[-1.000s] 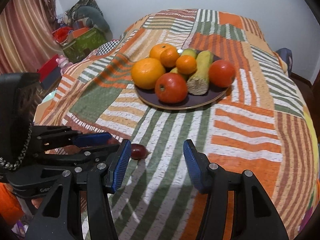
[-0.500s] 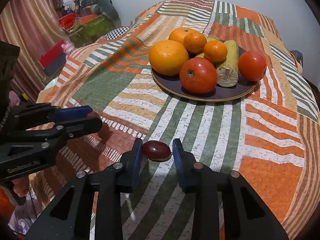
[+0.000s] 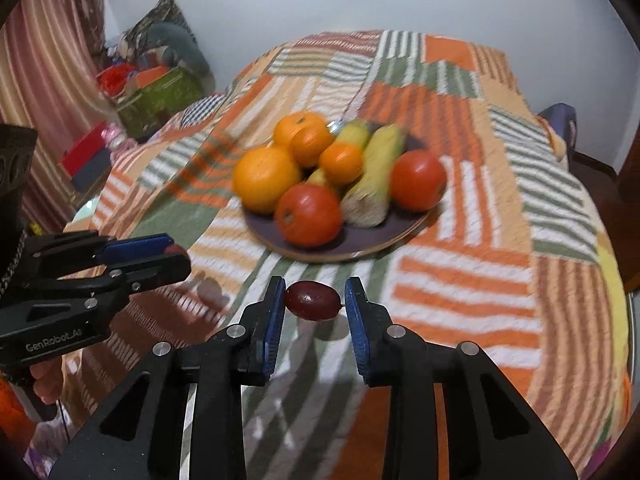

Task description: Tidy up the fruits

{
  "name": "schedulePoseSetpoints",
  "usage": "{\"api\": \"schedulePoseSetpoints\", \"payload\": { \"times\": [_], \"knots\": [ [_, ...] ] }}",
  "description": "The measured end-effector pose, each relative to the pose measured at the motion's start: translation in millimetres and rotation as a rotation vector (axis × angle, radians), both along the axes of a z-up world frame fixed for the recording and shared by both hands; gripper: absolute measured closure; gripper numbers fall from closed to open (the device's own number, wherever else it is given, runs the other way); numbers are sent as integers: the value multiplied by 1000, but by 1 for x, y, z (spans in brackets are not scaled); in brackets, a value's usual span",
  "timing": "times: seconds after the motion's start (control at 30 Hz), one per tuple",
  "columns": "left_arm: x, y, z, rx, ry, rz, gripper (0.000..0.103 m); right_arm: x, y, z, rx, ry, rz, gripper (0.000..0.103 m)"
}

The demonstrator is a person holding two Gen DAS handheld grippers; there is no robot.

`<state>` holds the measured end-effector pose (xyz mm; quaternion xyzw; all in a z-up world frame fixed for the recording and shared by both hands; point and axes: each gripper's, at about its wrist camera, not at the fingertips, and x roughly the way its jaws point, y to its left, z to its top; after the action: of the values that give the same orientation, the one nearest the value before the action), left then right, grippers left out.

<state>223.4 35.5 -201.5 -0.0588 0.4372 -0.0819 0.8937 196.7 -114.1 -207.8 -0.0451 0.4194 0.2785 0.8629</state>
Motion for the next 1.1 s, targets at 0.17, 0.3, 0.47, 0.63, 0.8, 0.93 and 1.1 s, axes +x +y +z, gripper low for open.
{"api": "schedulePoseSetpoints", "payload": {
  "times": [0.17,0.3,0.47,0.63,0.8,0.93,1.1],
  "knots": [
    [22,-9,14,8,-42,-16,75,16,-11,10,16,-36,-39,75],
    [44,-13,19,17,-63,-18,75,27,-11,13,11,-59,-45,75],
    [68,-13,13,-14,-51,-6,75,40,-3,8,-4,-71,-36,75],
    [92,-16,-1,-25,-28,5,75,46,4,-3,-7,-52,-17,75],
    [105,-16,-10,-5,-18,15,75,54,6,-13,-14,-16,-15,75],
    [109,-15,-13,-7,-18,16,75,59,1,-16,28,20,-25,75],
    [109,-15,-13,0,-21,17,73,62,0,-20,30,39,-30,74]
  ]
}}
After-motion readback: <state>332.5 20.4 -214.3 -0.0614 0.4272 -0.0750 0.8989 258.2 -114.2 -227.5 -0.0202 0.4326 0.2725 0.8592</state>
